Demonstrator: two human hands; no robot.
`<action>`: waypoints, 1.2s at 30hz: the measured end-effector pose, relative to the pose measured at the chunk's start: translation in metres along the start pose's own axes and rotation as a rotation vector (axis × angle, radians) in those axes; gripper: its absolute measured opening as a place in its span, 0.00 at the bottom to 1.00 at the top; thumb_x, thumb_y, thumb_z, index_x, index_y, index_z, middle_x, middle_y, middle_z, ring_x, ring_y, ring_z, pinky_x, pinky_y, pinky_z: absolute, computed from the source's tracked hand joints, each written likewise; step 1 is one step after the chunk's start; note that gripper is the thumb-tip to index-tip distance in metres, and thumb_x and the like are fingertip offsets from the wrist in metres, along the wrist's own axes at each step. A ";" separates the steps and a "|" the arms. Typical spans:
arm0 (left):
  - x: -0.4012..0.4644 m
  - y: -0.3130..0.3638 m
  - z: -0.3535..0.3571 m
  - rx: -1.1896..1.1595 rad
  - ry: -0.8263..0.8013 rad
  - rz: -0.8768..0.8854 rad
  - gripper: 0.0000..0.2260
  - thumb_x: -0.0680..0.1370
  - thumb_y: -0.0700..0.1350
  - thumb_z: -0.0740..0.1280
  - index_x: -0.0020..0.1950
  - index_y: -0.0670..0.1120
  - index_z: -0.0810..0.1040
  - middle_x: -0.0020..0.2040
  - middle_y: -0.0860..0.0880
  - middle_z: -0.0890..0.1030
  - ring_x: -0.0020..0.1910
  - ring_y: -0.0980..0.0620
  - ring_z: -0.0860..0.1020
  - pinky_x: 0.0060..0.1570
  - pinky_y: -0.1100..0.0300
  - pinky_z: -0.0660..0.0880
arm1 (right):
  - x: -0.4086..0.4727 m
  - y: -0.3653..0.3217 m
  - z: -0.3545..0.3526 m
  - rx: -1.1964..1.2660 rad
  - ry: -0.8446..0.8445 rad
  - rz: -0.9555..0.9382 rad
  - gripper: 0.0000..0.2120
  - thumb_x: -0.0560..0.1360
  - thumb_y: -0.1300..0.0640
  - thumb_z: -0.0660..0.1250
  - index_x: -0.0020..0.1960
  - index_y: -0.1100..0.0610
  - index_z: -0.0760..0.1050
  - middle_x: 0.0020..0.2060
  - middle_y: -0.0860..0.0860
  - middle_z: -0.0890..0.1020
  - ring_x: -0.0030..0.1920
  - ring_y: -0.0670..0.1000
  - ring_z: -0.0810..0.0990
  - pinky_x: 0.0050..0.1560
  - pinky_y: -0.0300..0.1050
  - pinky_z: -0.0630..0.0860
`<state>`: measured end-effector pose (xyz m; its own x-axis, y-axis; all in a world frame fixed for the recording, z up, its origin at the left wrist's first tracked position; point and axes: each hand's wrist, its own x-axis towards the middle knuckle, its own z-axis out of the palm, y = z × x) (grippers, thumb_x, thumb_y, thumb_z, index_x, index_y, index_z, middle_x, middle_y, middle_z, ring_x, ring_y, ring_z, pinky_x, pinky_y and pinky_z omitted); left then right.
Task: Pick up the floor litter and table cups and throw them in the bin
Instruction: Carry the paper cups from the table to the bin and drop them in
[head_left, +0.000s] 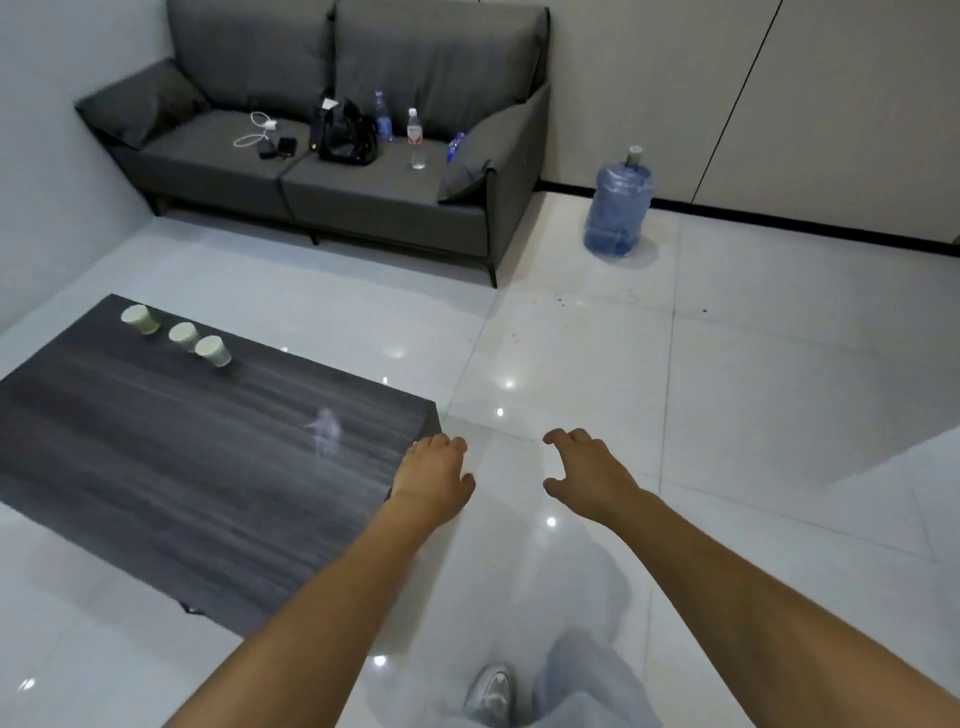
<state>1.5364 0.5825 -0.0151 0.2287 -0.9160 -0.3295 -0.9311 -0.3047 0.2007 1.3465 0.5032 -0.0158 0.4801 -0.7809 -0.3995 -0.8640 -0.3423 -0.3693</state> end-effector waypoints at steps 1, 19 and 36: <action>0.024 0.003 -0.007 0.000 -0.007 -0.003 0.19 0.79 0.49 0.61 0.68 0.44 0.69 0.63 0.44 0.73 0.64 0.44 0.69 0.66 0.54 0.65 | 0.021 0.005 -0.011 -0.001 -0.008 0.002 0.28 0.76 0.53 0.64 0.73 0.51 0.60 0.67 0.53 0.67 0.64 0.56 0.67 0.58 0.50 0.73; 0.347 -0.030 -0.108 -0.223 0.059 -0.374 0.19 0.79 0.50 0.61 0.69 0.45 0.69 0.63 0.46 0.74 0.62 0.48 0.71 0.60 0.57 0.70 | 0.416 -0.018 -0.190 -0.207 -0.215 -0.307 0.29 0.76 0.54 0.65 0.74 0.52 0.59 0.68 0.54 0.66 0.66 0.56 0.67 0.59 0.50 0.73; 0.533 -0.282 -0.227 -0.357 0.106 -0.742 0.21 0.80 0.50 0.60 0.70 0.44 0.67 0.64 0.45 0.72 0.64 0.45 0.70 0.62 0.55 0.69 | 0.730 -0.280 -0.217 -0.372 -0.356 -0.571 0.29 0.76 0.54 0.65 0.74 0.51 0.59 0.68 0.53 0.66 0.64 0.55 0.68 0.56 0.51 0.76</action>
<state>1.9851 0.1208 -0.0377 0.7899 -0.4588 -0.4068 -0.3858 -0.8876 0.2518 1.9061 -0.0842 -0.0220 0.8325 -0.2369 -0.5009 -0.4314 -0.8444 -0.3176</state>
